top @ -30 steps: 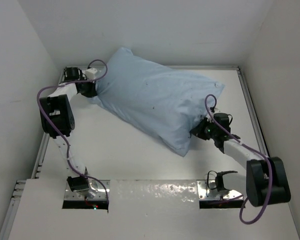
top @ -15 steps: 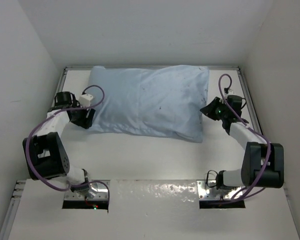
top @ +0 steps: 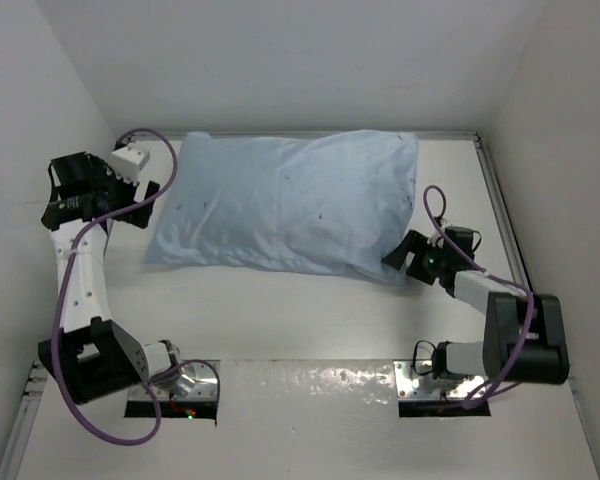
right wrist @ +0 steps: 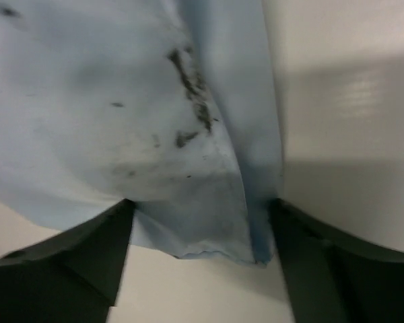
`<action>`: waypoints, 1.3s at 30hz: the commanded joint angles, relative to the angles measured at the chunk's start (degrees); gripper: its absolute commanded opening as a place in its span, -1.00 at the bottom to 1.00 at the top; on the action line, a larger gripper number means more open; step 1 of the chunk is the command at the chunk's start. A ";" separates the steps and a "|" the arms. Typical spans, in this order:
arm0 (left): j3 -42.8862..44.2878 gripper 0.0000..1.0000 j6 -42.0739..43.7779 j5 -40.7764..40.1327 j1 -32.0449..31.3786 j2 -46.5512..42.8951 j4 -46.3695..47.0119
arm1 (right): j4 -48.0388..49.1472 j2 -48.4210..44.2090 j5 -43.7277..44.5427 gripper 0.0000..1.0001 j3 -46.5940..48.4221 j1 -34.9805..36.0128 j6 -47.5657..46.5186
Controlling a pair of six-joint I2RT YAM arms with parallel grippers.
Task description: Put the pillow into the pillowcase
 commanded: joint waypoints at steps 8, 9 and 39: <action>-8.03 0.99 -7.82 -3.74 5.37 8.40 10.98 | 5.10 2.38 5.68 -1.00 -2.47 0.20 3.74; -8.29 0.99 -8.35 -4.18 5.55 9.02 10.99 | 3.61 1.05 8.31 -1.00 -2.47 0.11 3.83; -7.33 0.99 -18.64 -15.44 10.56 -11.09 5.36 | -38.33 -38.78 55.71 0.98 21.26 -0.24 -4.00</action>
